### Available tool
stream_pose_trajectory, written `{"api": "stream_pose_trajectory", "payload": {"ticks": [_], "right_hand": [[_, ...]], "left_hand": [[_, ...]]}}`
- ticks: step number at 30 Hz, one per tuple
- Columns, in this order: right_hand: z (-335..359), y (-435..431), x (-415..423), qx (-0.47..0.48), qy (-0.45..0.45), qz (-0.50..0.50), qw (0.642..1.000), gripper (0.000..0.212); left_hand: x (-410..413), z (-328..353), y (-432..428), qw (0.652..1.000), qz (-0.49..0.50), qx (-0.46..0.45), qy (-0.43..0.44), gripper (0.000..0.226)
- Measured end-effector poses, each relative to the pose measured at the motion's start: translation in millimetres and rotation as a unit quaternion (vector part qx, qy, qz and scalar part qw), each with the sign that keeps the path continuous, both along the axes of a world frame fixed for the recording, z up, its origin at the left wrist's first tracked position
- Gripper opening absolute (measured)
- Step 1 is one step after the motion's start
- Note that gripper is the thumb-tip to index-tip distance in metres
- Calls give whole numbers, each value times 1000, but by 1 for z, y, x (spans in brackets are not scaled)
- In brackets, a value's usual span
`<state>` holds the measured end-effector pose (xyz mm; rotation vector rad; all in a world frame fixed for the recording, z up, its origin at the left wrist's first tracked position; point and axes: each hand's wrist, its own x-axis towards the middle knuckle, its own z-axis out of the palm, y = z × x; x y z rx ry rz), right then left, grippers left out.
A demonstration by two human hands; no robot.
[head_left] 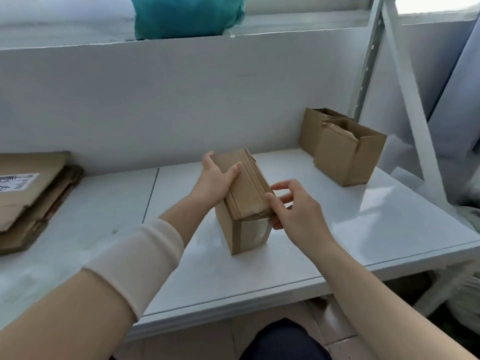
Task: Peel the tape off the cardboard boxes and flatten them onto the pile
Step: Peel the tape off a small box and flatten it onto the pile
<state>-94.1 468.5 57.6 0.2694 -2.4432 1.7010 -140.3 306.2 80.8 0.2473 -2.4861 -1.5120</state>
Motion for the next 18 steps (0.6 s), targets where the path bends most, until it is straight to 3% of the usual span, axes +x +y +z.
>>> {"api": "stream_pose_trajectory", "payload": {"ticks": [2,5,9,12,15,18], "right_hand": [[-4,-5,-2,99,88,-19,991,23],[-11,-7,-6,224,216,-42,949,25],[-10,-3,-17,175,270,-22,947,11],[-20,3,-17,159,386,46,908,9],[-36,7,-14,146,456,18,878,15],[-43,7,-16,185,514,-12,837,17]], "left_hand": [[-1,-3,-4,1000,12,-13,24,80],[-5,-3,-4,992,4,-125,29,56],[-17,-4,-4,985,-39,-168,22,38],[-26,-4,-7,965,-43,-250,59,29],[-26,-2,-3,947,-122,-265,137,20],[-22,3,-3,945,-173,-261,96,24]]}}
